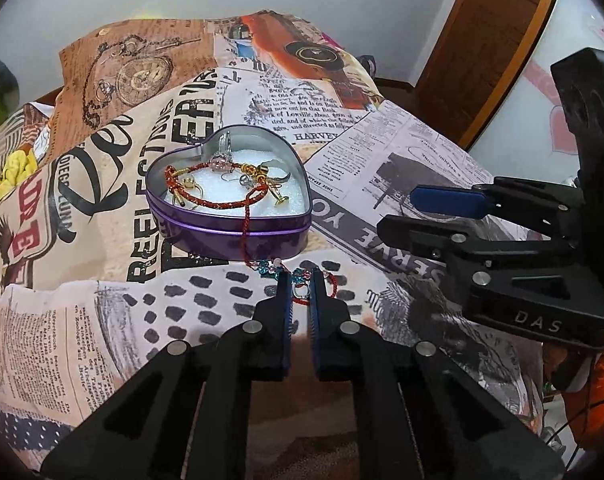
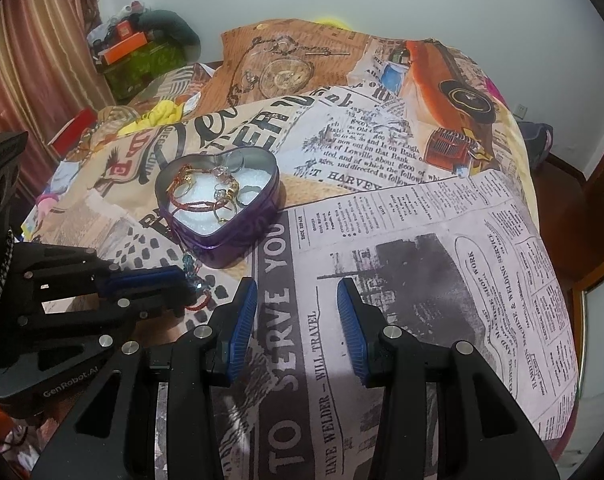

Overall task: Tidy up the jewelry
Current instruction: 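Grasp the blue and red beaded bracelet with the right tool, then lower the bracelet into the tin with the right tool while the left tool drops an item inside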

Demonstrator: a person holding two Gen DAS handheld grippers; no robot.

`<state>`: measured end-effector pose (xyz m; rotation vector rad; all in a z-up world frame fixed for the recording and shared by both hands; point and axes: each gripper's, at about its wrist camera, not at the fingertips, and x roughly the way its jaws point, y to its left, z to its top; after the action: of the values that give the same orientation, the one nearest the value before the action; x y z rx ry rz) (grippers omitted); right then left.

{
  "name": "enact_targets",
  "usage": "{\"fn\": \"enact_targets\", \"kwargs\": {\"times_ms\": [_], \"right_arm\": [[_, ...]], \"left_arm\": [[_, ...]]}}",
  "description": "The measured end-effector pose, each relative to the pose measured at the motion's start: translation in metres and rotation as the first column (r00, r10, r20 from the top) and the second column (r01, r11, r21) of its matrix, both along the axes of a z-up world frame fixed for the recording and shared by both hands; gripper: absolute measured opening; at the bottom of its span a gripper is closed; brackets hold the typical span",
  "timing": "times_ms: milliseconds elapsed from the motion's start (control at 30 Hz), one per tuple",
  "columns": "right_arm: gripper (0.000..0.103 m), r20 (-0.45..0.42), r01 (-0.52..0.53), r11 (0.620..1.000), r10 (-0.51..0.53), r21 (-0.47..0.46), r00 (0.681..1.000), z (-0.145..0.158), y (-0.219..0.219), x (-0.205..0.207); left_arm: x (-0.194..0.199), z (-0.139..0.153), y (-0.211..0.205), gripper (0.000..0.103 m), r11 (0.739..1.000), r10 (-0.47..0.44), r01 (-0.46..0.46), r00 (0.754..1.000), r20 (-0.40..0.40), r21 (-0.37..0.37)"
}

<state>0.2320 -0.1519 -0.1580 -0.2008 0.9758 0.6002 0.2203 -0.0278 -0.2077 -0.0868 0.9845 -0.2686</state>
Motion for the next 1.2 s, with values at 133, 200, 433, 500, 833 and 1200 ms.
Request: {"fn": "enact_targets", "kwargs": {"times_ms": [133,200,433,500,833,1200], "right_arm": [[0.038,0.002,-0.013,1.0,0.013,0.005,1.0,0.003,0.004,-0.002],[0.038,0.004,-0.025,1.0,0.025,0.006,1.0,0.004,0.009,-0.004],[0.038,-0.011,-0.103,0.995,0.103,-0.009,0.995,0.0,0.034,-0.009],[0.038,-0.028,-0.133,0.991,0.133,-0.017,0.991,-0.004,0.043,-0.009],[0.025,-0.055,-0.217,0.974,0.213,-0.07,0.975,-0.018,0.065,-0.011],[0.007,-0.009,-0.209,0.977,0.209,-0.039,0.978,-0.008,0.063,-0.019]], "left_arm": [[-0.007,0.009,0.001,0.007,1.0,-0.008,0.008,0.999,0.038,0.001],[-0.011,0.015,0.006,0.007,1.0,0.003,-0.003,0.999,0.055,-0.007],[-0.02,0.025,0.034,0.007,0.998,0.061,-0.06,0.994,0.087,-0.015],[-0.021,0.024,0.043,0.007,0.997,0.081,-0.08,0.993,0.084,-0.016],[-0.027,0.017,0.058,0.007,0.993,0.113,-0.111,0.991,0.07,-0.036],[-0.031,0.026,0.055,0.007,0.993,0.117,-0.113,0.989,0.089,-0.043]]}}
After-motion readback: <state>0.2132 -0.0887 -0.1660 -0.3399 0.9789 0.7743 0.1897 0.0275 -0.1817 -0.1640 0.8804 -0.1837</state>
